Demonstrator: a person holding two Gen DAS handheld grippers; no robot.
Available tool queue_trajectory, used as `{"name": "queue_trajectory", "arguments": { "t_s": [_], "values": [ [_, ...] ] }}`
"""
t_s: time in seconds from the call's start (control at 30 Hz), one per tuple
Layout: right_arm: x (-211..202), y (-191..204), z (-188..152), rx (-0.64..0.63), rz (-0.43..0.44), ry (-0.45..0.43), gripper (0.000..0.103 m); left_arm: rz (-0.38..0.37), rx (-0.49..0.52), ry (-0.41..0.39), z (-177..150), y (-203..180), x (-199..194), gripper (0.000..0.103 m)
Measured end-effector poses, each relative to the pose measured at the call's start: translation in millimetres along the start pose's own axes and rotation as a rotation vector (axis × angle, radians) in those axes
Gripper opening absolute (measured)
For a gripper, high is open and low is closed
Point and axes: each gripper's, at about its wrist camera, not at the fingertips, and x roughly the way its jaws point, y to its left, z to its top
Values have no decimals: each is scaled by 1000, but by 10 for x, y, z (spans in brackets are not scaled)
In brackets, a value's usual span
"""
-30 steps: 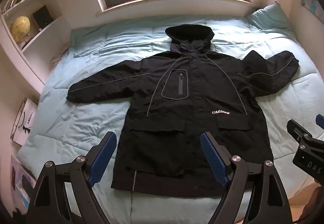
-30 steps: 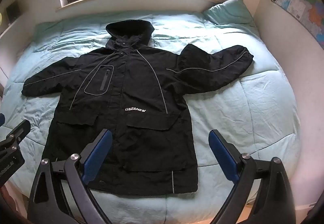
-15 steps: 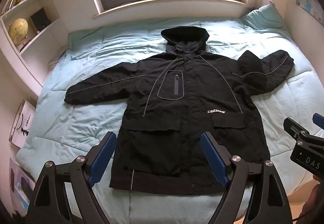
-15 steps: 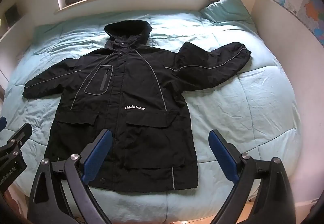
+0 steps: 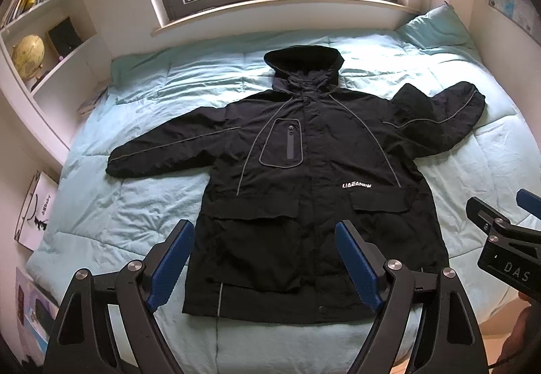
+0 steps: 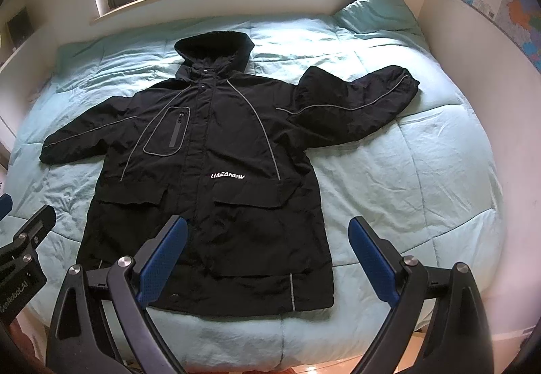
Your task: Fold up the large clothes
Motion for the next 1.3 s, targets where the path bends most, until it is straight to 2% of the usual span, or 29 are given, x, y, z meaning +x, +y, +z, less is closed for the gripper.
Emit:
{"name": "queue_trajectory", "arguments": {
  "t_s": [1.1, 1.3],
  "values": [
    [140, 45, 40, -5, 16, 38, 96, 8, -1, 17, 13, 8, 102, 86],
    [209, 177, 83, -24, 23, 48, 96, 34, 7, 25, 22, 124, 163, 86]
  ]
}}
